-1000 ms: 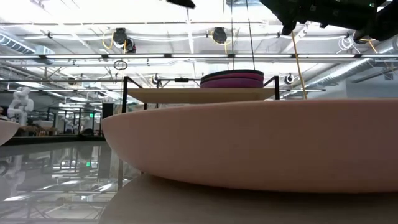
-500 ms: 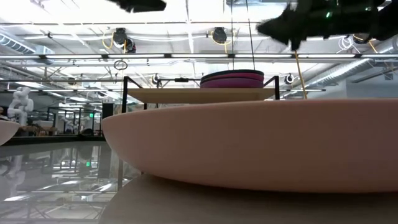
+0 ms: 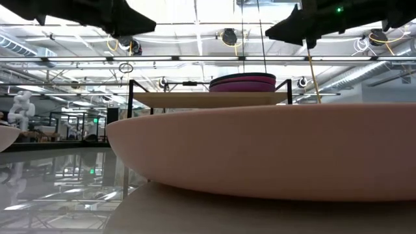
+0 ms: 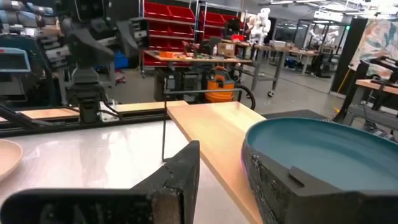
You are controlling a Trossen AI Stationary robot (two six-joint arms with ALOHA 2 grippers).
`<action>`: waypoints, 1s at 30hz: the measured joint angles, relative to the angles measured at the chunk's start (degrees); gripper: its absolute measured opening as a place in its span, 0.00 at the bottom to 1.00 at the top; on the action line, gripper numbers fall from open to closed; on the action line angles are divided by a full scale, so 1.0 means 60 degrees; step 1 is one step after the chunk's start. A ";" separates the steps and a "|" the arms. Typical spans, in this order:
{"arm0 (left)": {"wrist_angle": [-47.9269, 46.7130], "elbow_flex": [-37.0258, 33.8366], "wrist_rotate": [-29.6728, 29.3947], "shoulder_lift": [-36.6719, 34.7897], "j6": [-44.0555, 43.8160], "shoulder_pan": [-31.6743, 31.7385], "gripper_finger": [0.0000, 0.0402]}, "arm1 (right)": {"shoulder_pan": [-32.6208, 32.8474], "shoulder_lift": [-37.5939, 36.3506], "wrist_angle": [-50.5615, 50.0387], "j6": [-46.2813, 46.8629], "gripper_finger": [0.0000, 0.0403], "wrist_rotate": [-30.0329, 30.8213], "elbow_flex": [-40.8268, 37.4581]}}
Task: Place and stack plates onto a shelf
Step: Put the black plate on the shelf
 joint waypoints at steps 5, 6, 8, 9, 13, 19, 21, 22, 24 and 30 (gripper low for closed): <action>0.0003 -0.0222 -0.0130 -0.0004 0.0012 0.0000 0.45 | 0.0018 0.0000 -0.0778 0.0134 0.27 0.0261 0.0345; -0.0041 -0.0222 -0.0210 -0.0074 0.0082 0.0000 0.45 | 0.0020 0.0000 -0.1126 0.0144 0.27 0.0260 0.0498; -0.0358 -0.0222 -0.0382 -0.0317 0.0253 0.0000 0.45 | 0.0060 0.0000 -0.1988 0.0255 0.27 0.0254 0.0891; -0.0616 -0.0222 -0.0596 -0.0480 0.0272 0.0000 0.45 | 0.0088 0.0000 -0.2464 0.0345 0.27 0.0251 0.1126; -0.1657 -0.0222 -0.1182 -0.1414 0.0263 0.0004 0.45 | 0.0263 -0.0004 -0.4507 0.0530 0.27 0.0245 0.2055; -0.2419 -0.0279 -0.1180 -0.2801 0.0244 0.0003 0.45 | 0.0375 -0.0007 -0.6318 0.0652 0.27 0.0240 0.2835; -0.2217 -0.0621 -0.1173 -0.3181 0.0257 0.0000 0.45 | 0.0372 -0.0022 -0.6595 0.0640 0.27 0.0240 0.2856; -0.2051 -0.0854 -0.1173 -0.3364 0.0294 0.0003 0.45 | 0.0371 -0.0067 -0.6805 0.0605 0.27 0.0241 0.2856; -0.1533 -0.1369 -0.1179 -0.3749 0.0366 0.0050 0.45 | 0.0371 -0.0152 -0.7105 0.0708 0.27 0.0244 0.2856; -0.0377 -0.2343 -0.1249 -0.4551 0.0271 0.0419 0.45 | 0.0369 -0.0443 -0.8110 0.1688 0.27 0.0250 0.2856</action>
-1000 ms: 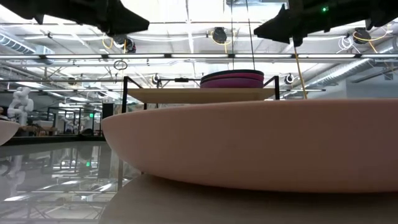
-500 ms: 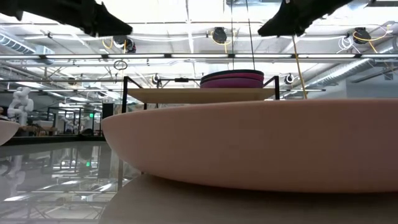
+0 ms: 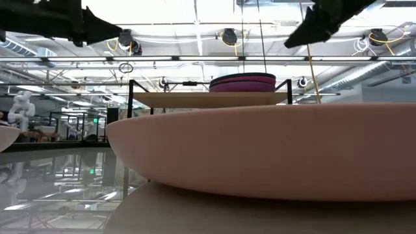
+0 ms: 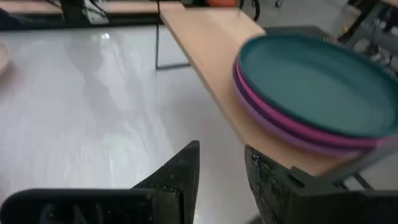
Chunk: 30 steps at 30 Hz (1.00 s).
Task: Place and stack plates onto a shelf
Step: Put the black plate on the shelf
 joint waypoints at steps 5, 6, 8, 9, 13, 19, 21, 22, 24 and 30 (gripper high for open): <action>0.0059 0.0000 0.0002 -0.0059 -0.0113 0.0047 0.45 | -0.0019 -0.0030 -0.0509 0.0607 0.27 0.0456 -0.0269; 0.0060 0.0000 0.0004 -0.0057 -0.0141 0.0044 0.45 | -0.0023 -0.0027 -0.0467 0.0663 0.27 0.0455 -0.0400; 0.0072 0.0000 0.0004 -0.0061 -0.0253 0.0043 0.45 | -0.0023 -0.0027 -0.0455 0.0854 0.27 0.0442 -0.0690; 0.0065 0.0000 0.0004 -0.0061 -0.0287 0.0044 0.45 | -0.0023 -0.0027 -0.0462 0.0971 0.27 0.0435 -0.0848; 0.0065 0.0000 0.0075 -0.0061 -0.0461 0.0044 0.45 | -0.0023 -0.0027 -0.0461 0.1594 0.27 0.0427 -0.1464; 0.0065 0.0000 0.0095 -0.0050 -0.0507 0.0044 0.45 | -0.0023 0.0013 -0.0304 0.2457 0.27 0.0376 -0.2332; 0.0067 0.0000 0.0102 -0.0050 -0.0522 0.0044 0.45 | -0.0023 0.0010 -0.0004 0.2606 0.27 0.0271 -0.2672; 0.0070 0.0000 0.0103 -0.0050 -0.0523 0.0043 0.45 | -0.0023 0.0010 0.0115 0.2645 0.27 0.0220 -0.2852; 0.0080 0.0000 0.0109 -0.0050 -0.0523 0.0040 0.45 | -0.0023 0.0013 0.0395 0.2680 0.27 0.0190 -0.3201; 0.0083 0.0000 0.0113 -0.0050 -0.0523 0.0042 0.45 | -0.0448 0.0010 0.1605 0.2665 0.27 0.0197 -0.4314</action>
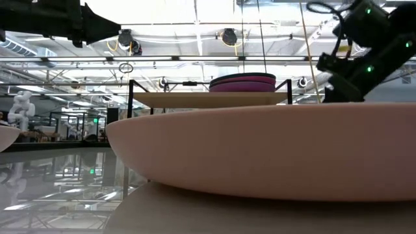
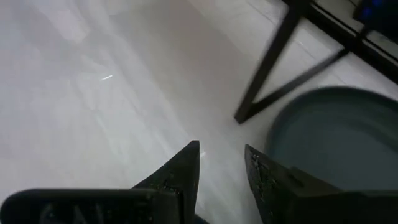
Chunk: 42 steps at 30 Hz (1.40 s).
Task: Place and stack plates onto a shelf
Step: Put the black plate on the shelf
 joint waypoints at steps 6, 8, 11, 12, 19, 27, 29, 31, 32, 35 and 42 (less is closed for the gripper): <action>0.0007 0.0000 0.0000 0.0000 -0.0039 -0.0002 0.45 | -0.0778 0.0000 0.0440 -0.0029 0.27 -0.0004 -0.0575; 0.0007 0.0000 0.0000 0.0000 -0.0041 -0.0002 0.45 | -0.0998 0.0000 0.0448 -0.0072 0.27 -0.0017 -0.0623; 0.0011 0.0000 0.0000 0.0000 -0.0051 -0.0002 0.45 | -0.1256 0.0000 0.0436 -0.0276 0.27 -0.0036 -0.0626; 0.0011 0.0000 0.0000 0.0000 -0.0061 -0.0002 0.45 | -0.1341 0.0000 0.0436 -0.0344 0.27 -0.0056 -0.0627; 0.0009 0.0000 0.0000 0.0000 -0.0069 -0.0002 0.45 | -0.1908 0.0023 0.0346 -0.0588 0.27 -0.1046 -0.0626; 0.0002 0.0004 0.0000 0.0000 -0.0034 -0.0002 0.45 | -0.2339 0.0456 0.0342 -0.0554 0.27 -0.1035 -0.0626; 0.0000 0.0004 0.0000 0.0000 -0.0035 -0.0002 0.45 | -0.2455 0.0633 0.0352 -0.0545 0.27 -0.1034 -0.0626; -0.0002 0.0004 0.0000 0.0002 -0.0034 -0.0002 0.45 | -0.2560 0.0796 0.0352 -0.0518 0.27 -0.1027 -0.0626; -0.0003 0.0004 0.0000 0.0000 -0.0033 -0.0002 0.45 | -0.2605 0.0862 0.0352 -0.0479 0.27 -0.1027 -0.0626; -0.0004 0.0004 0.0000 0.0001 -0.0033 -0.0002 0.45 | -0.2747 0.0986 0.0384 -0.0423 0.27 -0.1024 -0.0626; -0.0009 0.0004 0.0000 0.0000 -0.0036 -0.0002 0.45 | -0.2886 0.1027 0.0378 -0.0517 0.17 -0.1031 -0.0626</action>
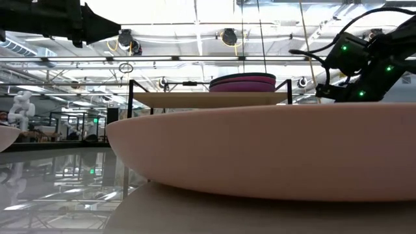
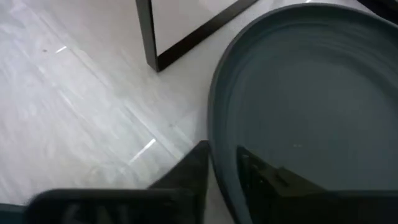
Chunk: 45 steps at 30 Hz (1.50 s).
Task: Place and stack plates onto a shelf
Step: Put the black plate on the shelf
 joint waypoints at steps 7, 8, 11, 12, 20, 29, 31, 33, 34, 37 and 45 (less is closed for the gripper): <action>-0.0002 0.0000 0.0000 0.0000 -0.0011 0.0000 0.45 | 0.0000 -0.0028 0.0161 -0.0016 0.02 0.0032 0.0000; -0.0004 0.0000 0.0000 0.0002 -0.0013 0.0000 0.45 | 0.0000 -0.0069 0.0205 -0.0021 0.01 0.0033 0.0025; -0.0007 0.0000 0.0000 0.0004 -0.0059 0.0000 0.45 | 0.0000 -0.0294 0.0273 -0.0022 0.01 0.0054 0.0235; -0.0009 0.0000 0.0000 0.0001 -0.0074 0.0000 0.45 | 0.0000 -0.0392 0.0273 -0.0036 0.01 0.0117 0.0347; -0.0016 0.0004 0.0000 0.0004 -0.0138 0.0000 0.45 | 0.0018 -0.1299 0.0292 -0.1066 0.00 0.1128 0.1645; -0.0023 0.0004 0.0000 0.0004 -0.0171 0.0000 0.45 | 0.0018 -0.1513 0.0974 -0.2931 0.00 0.3312 0.3452; 0.0002 0.0004 0.0000 0.0004 -0.0171 0.0000 0.45 | 0.0018 -0.1414 0.1843 -0.3528 0.00 0.3137 0.3841; 0.0052 0.0004 0.0000 0.0004 -0.0171 0.0000 0.45 | 0.0018 -0.1259 0.2817 -0.4104 0.00 0.2487 0.4170; 0.0080 0.0004 0.0000 0.0004 -0.0171 0.0000 0.45 | 0.0018 -0.1137 0.3368 -0.4361 0.00 0.2041 0.4305; 0.0202 0.0004 0.0000 0.0002 -0.0173 0.0000 0.45 | 0.0018 -0.0653 0.4889 -0.4903 0.00 0.0753 0.4690; 0.0232 0.0004 0.0000 0.0004 -0.0171 0.0000 0.45 | 0.0032 0.1942 0.5740 -0.4693 0.00 -0.2465 0.6983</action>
